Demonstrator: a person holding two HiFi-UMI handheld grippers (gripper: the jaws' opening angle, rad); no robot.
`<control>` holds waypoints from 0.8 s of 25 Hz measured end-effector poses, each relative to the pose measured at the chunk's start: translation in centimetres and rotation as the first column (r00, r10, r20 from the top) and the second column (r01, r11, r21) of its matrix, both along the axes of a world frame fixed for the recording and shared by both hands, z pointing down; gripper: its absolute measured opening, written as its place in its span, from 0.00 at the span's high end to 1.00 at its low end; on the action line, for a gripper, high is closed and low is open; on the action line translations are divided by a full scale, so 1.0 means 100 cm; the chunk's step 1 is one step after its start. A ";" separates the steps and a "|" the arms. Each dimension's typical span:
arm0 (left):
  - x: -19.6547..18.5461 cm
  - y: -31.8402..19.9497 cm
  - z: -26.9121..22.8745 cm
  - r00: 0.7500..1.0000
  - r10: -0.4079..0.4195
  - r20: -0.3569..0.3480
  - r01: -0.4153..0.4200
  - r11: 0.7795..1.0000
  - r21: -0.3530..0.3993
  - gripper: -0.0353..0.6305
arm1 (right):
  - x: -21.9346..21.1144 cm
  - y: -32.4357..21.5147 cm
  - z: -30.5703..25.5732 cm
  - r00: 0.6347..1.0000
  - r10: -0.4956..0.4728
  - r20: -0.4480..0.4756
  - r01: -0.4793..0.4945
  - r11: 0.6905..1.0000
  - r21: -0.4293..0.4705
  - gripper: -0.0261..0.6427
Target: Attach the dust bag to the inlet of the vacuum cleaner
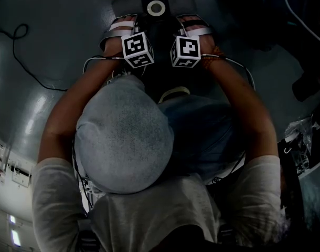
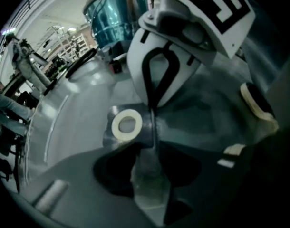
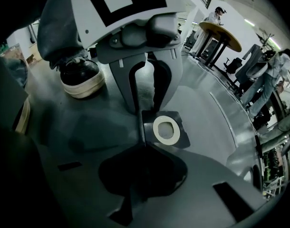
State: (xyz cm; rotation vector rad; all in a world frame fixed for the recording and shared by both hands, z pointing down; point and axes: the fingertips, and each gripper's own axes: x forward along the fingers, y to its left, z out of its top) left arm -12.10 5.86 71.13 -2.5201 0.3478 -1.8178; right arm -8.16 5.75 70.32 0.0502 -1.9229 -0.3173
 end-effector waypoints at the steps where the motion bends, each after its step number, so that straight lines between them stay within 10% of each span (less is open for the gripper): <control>1: -0.001 0.000 0.000 1.000 0.007 0.005 -0.007 1.000 0.004 0.73 | -0.001 -0.001 -0.002 1.000 0.007 0.006 -0.007 1.000 0.003 0.94; 20: -0.002 -0.003 -0.049 0.995 0.097 -0.021 -0.096 0.995 0.036 0.92 | -0.002 -0.009 -0.046 0.996 0.054 0.066 -0.056 0.998 0.015 0.94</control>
